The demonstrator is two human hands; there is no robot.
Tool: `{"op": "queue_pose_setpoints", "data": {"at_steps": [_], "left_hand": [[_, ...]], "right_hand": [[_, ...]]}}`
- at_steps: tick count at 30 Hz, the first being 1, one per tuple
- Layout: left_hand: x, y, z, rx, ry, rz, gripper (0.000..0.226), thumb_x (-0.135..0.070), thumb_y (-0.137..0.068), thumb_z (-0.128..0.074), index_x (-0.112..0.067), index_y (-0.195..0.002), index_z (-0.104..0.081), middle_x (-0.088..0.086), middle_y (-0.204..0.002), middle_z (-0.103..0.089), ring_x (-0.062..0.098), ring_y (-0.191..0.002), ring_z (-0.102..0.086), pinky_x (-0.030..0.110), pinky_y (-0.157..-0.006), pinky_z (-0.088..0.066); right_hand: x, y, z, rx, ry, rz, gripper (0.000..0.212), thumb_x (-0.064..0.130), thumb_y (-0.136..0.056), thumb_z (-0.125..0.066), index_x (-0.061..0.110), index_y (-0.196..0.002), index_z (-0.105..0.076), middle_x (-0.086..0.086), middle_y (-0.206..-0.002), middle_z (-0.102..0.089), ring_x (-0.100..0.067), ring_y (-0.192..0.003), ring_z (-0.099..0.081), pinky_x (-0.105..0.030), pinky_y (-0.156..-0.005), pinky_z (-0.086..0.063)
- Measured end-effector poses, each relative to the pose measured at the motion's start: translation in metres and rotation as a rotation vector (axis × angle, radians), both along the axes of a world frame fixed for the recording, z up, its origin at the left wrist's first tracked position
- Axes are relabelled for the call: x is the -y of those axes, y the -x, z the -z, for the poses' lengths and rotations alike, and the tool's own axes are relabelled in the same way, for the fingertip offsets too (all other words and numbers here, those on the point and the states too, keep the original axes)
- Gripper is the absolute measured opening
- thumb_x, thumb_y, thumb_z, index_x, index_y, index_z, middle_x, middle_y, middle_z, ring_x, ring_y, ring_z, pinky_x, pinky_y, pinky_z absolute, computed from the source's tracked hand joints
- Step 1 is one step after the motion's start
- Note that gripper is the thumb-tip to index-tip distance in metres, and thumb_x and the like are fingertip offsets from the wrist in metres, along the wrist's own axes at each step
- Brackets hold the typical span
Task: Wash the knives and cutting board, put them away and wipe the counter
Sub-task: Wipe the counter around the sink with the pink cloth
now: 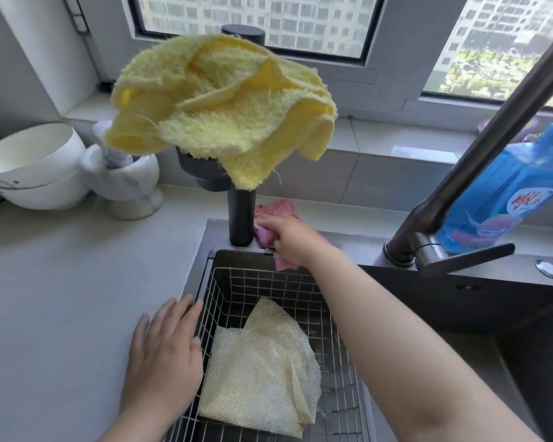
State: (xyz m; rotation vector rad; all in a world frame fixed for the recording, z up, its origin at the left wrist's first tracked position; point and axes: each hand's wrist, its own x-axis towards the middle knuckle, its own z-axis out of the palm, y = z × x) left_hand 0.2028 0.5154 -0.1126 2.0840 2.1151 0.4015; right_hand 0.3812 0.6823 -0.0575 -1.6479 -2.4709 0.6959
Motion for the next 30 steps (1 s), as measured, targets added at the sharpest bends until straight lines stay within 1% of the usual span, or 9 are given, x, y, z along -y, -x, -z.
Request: {"op": "queue_pose_setpoints", "data": {"at_steps": [3,5,9,12,19,23,26,28,30], "left_hand": [[0.001,-0.001,0.003,0.057,-0.006,-0.046,0.056,-0.024,-0.075,-0.027,-0.01,-0.115,-0.063,0.007,-0.12,-0.063,0.02,-0.119,-0.045,0.025,-0.103,-0.008],[0.001,-0.002,0.004,0.069,-0.007,-0.072,0.062,-0.03,-0.075,-0.021,-0.012,-0.121,-0.059,0.006,-0.128,-0.058,0.023,-0.123,-0.047,0.03,-0.104,-0.008],[0.002,-0.005,0.0,0.075,-0.023,-0.068,0.087,-0.043,-0.065,0.002,-0.021,-0.139,-0.037,-0.004,-0.148,-0.032,0.014,-0.14,-0.021,0.028,-0.11,0.006],[0.003,-0.007,-0.003,0.075,0.024,-0.088,0.087,-0.042,-0.066,0.002,-0.019,-0.138,-0.04,-0.002,-0.147,-0.035,0.017,-0.139,-0.024,0.036,-0.114,-0.002],[0.005,-0.007,-0.027,0.058,0.114,-0.022,0.054,-0.024,-0.097,-0.025,-0.025,-0.146,-0.003,-0.008,-0.155,0.003,0.01,-0.143,0.007,0.035,-0.114,0.01],[0.01,0.009,-0.032,0.123,0.13,0.001,0.061,-0.036,-0.097,-0.03,-0.02,-0.146,0.003,-0.006,-0.156,0.003,0.009,-0.143,0.004,0.03,-0.114,0.011],[0.022,0.04,-0.026,0.019,0.012,-0.023,0.067,-0.047,-0.085,-0.021,-0.009,-0.139,-0.034,0.005,-0.148,-0.033,0.019,-0.136,-0.033,0.029,-0.11,0.0],[0.032,0.063,-0.018,0.013,0.072,-0.032,0.063,-0.044,-0.074,-0.031,-0.004,-0.109,-0.065,0.014,-0.114,-0.065,0.028,-0.104,-0.064,0.028,-0.106,-0.01],[0.04,0.08,-0.01,0.002,0.122,-0.034,0.057,-0.045,-0.075,-0.035,-0.005,-0.096,-0.069,0.013,-0.099,-0.071,0.028,-0.101,-0.062,0.021,-0.111,0.0]], "right_hand": [[0.003,-0.044,0.001,-0.084,0.036,0.156,0.054,-0.004,-0.087,-0.044,0.017,-0.136,-0.045,-0.009,-0.137,-0.047,-0.027,-0.084,-0.064,-0.023,-0.063,-0.056],[0.01,-0.076,0.001,-0.059,-0.088,0.27,0.046,-0.007,-0.086,-0.046,0.006,-0.129,-0.053,-0.018,-0.135,-0.05,-0.033,-0.106,-0.059,-0.015,-0.088,-0.044],[0.026,-0.102,0.0,-0.04,-0.101,0.385,0.048,-0.009,-0.079,-0.052,-0.002,-0.127,-0.053,-0.017,-0.142,-0.043,-0.027,-0.135,-0.036,-0.009,-0.102,-0.018],[0.036,-0.098,0.0,0.002,-0.042,0.494,0.05,-0.004,-0.083,-0.053,0.012,-0.13,-0.053,-0.004,-0.144,-0.044,-0.022,-0.131,-0.042,-0.021,-0.102,-0.033],[0.079,-0.076,-0.041,-0.144,0.051,0.574,0.034,0.007,-0.091,-0.046,0.017,-0.118,-0.063,-0.009,-0.099,-0.067,-0.01,-0.063,-0.054,-0.001,-0.041,-0.035],[0.108,-0.015,-0.052,-0.336,-0.108,0.535,0.044,0.0,-0.087,-0.046,0.018,-0.125,-0.058,-0.006,-0.115,-0.064,-0.011,-0.082,-0.059,-0.013,-0.072,-0.045],[0.121,0.051,-0.042,-0.371,-0.173,0.335,0.05,-0.005,-0.085,-0.046,0.016,-0.13,-0.053,-0.001,-0.135,-0.051,-0.016,-0.118,-0.05,-0.023,-0.099,-0.039],[0.122,0.093,-0.023,-0.236,-0.175,0.142,0.053,0.001,-0.086,-0.047,0.015,-0.138,-0.042,-0.001,-0.149,-0.033,-0.018,-0.134,-0.034,-0.028,-0.109,-0.028],[0.119,0.125,-0.002,-0.002,-0.14,0.006,0.057,0.01,-0.09,-0.043,0.014,-0.144,-0.027,-0.003,-0.156,-0.017,-0.02,-0.143,-0.017,-0.031,-0.116,-0.013]]}}
